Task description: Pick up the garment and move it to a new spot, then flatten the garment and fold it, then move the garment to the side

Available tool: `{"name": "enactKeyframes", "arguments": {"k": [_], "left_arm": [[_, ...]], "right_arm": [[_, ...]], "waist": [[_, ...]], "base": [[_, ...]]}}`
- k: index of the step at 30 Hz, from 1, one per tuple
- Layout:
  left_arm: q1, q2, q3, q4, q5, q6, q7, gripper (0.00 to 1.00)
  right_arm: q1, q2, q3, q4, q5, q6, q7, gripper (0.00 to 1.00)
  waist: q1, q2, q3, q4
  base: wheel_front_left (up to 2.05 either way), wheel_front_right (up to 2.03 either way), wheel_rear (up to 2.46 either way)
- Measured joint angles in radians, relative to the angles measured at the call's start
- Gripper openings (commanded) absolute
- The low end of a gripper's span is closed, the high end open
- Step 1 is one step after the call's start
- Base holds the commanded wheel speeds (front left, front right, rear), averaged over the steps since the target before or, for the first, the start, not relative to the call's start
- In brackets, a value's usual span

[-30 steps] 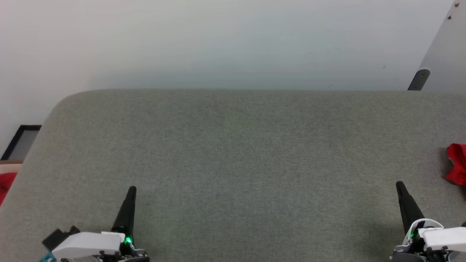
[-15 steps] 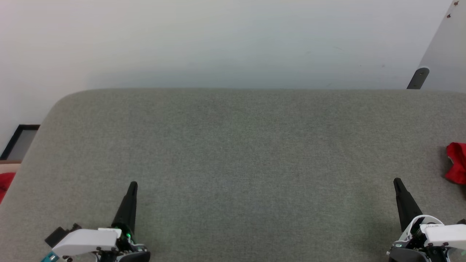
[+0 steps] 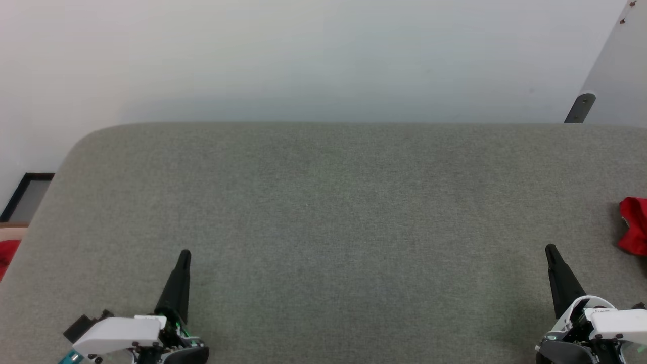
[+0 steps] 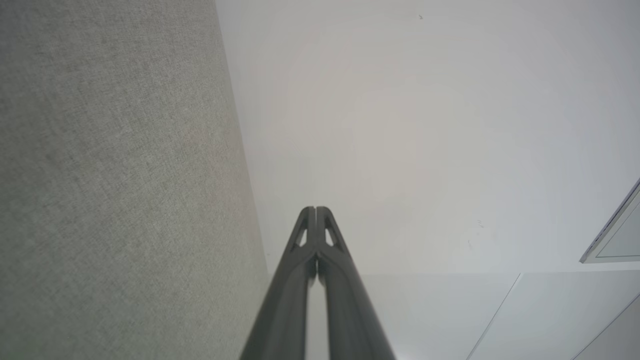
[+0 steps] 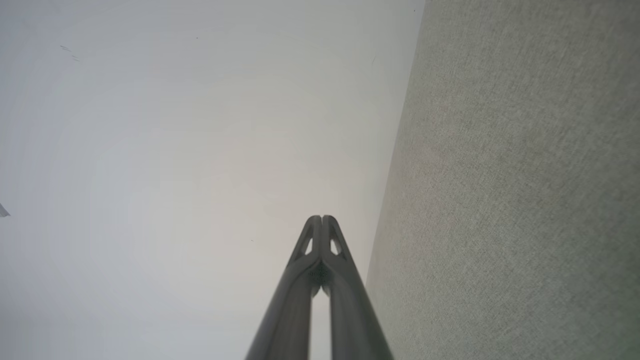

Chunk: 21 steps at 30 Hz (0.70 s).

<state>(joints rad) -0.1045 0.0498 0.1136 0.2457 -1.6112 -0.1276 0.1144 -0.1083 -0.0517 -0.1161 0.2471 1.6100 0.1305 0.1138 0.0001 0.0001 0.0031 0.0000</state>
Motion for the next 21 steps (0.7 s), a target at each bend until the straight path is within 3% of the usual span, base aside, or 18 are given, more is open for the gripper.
{"name": "enactKeyframes", "arguments": {"k": [21], "left_arm": [[0.000,0.000,0.000,0.000,0.000,0.000,0.000,0.00]], "right_arm": [[0.000,0.000,0.000,0.000,0.000,0.000,0.000,0.00]], "waist": [[-0.0001,0.0000,0.000,0.000]], "base": [[0.00,0.00,0.00]]}}
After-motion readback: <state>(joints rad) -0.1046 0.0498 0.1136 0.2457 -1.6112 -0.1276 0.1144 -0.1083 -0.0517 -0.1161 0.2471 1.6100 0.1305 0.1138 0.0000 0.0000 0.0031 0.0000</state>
